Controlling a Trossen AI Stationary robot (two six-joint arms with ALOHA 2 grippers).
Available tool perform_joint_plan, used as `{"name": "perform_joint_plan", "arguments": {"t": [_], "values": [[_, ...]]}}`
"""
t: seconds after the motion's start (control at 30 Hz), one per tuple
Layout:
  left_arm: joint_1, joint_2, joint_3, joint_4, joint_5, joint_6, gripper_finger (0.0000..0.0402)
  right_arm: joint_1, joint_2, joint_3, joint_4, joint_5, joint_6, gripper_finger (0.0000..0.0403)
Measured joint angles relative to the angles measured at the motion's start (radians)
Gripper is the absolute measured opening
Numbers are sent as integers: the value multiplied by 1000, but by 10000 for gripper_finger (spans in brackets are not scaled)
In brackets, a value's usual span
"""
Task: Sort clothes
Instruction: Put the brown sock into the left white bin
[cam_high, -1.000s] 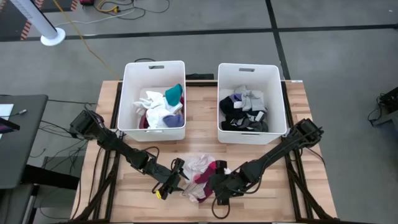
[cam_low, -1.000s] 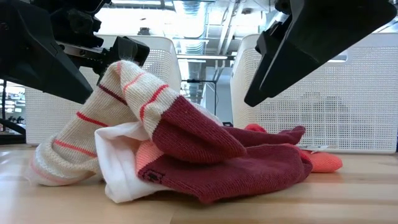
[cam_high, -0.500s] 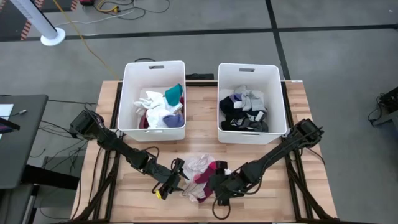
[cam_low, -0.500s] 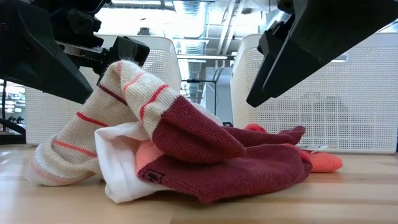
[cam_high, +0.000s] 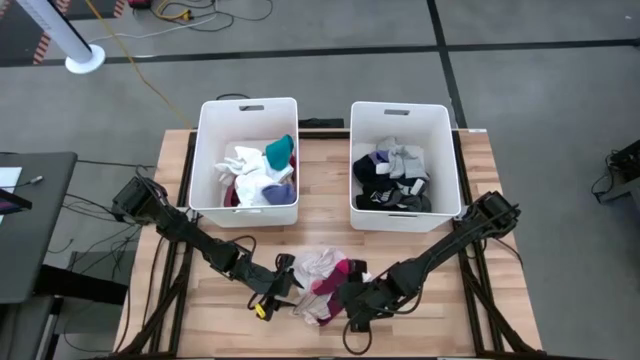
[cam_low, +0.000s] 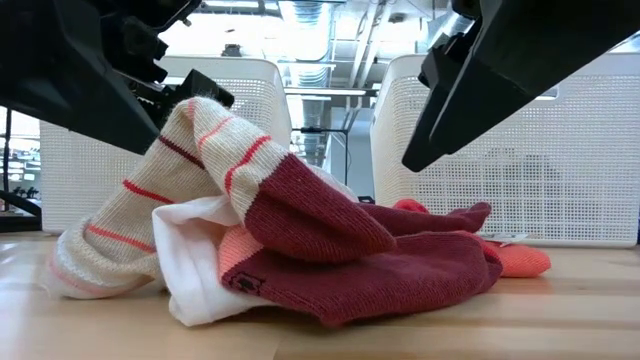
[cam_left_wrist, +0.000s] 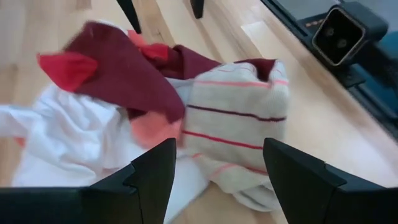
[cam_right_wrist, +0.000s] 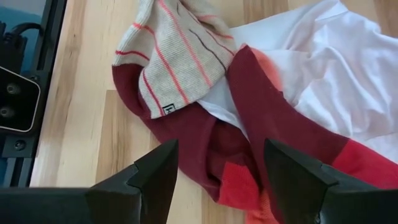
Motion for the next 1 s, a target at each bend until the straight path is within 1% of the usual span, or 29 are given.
{"name": "perform_joint_plan", "arguments": {"t": [0.13,0.27,0.3,0.4,0.43,0.5,0.63,0.7,0.77,0.83,1.0], "values": [[9,0,0,0,-47,68,235,0,0,0,0,0,9,254],[12,0,0,-12,-44,19,235,2,0,0,0,0,26,254],[11,0,0,-15,-22,9,235,4,0,0,0,0,32,254],[10,0,0,-13,101,6,235,7,0,0,0,0,36,254],[7,0,0,-10,127,0,235,10,0,0,0,0,37,254],[-5,0,0,1,149,-9,235,13,0,0,0,0,37,254],[-39,0,0,46,153,-11,235,13,0,0,1,0,37,254],[-56,0,0,91,135,-7,235,13,0,0,1,0,36,254],[-67,0,0,116,56,-17,235,12,0,0,1,0,36,254],[-71,0,10,97,-9,-22,235,12,0,0,1,0,33,254],[-76,19,33,81,-25,-26,235,11,0,0,0,0,33,254]]}}
